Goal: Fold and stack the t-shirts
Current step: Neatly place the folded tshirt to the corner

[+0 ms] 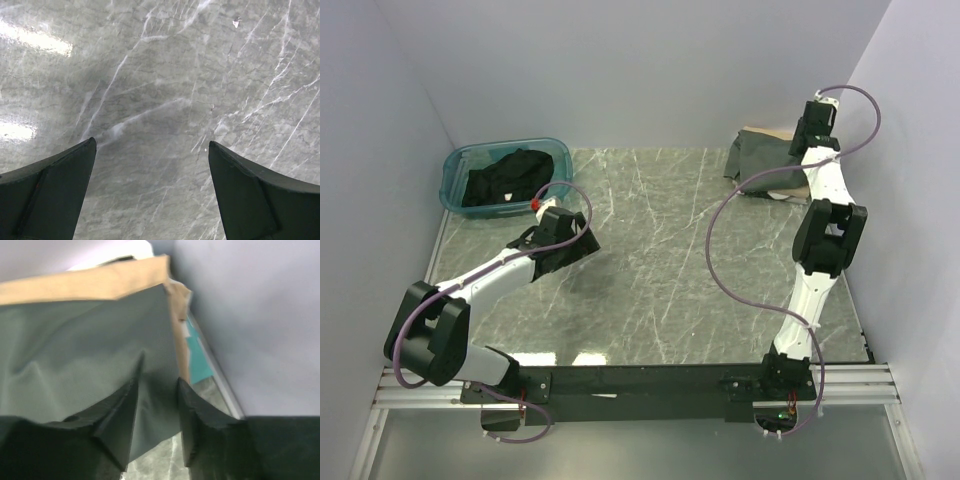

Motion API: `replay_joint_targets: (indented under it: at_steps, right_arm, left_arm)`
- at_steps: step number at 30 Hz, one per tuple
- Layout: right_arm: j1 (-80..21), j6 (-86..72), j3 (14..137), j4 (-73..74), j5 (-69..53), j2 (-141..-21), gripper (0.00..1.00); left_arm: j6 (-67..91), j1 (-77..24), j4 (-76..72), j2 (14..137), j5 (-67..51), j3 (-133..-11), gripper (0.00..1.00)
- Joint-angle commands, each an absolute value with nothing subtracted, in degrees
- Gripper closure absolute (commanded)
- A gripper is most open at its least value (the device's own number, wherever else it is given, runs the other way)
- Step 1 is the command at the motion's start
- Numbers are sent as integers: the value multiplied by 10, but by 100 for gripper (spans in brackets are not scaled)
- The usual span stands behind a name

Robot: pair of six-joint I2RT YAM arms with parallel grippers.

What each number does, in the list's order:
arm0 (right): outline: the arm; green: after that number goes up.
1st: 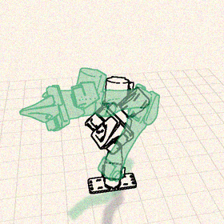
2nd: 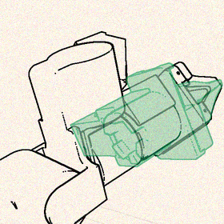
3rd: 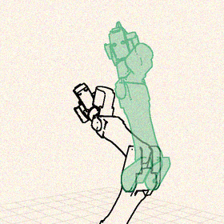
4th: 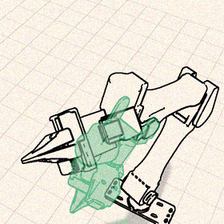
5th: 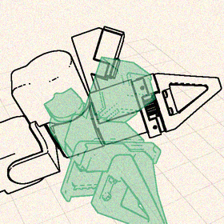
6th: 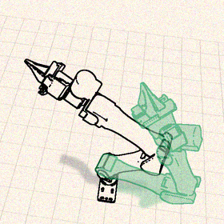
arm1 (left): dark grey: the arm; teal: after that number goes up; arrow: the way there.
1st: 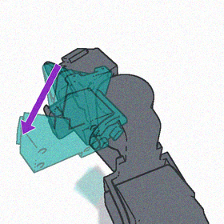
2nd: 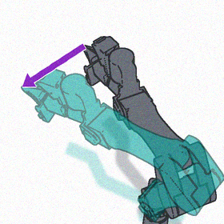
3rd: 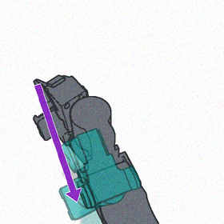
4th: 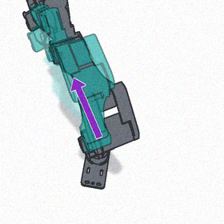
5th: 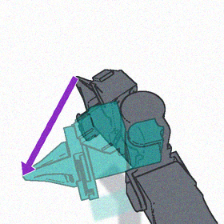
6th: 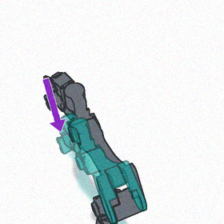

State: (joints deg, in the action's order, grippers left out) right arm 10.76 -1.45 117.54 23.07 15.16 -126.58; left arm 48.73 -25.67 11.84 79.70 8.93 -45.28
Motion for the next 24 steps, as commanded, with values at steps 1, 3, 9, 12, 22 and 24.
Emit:
replay_joint_targets:
  at_steps: [1,3,9,12,22,24]
  right_arm:
    - [116,-26,1179,205,185,-1272,50]
    - [117,-28,1181,212,210,-1274,44]
    - [117,-66,1161,218,186,-1231,24]
    - [117,-90,1143,219,144,-1188,16]
    - [114,-110,1005,117,-81,-1084,12]
    - [113,-114,1012,120,-98,-1098,11]
  left_arm:
    - [475,-254,119,787,102,-481,1]
    - [474,-254,121,786,105,-483,1]
    - [474,-254,124,777,102,-481,1]
    - [472,-254,134,766,105,-483,1]
    - [478,-254,142,693,112,-457,1]
    - [480,-254,141,686,110,-455,1]
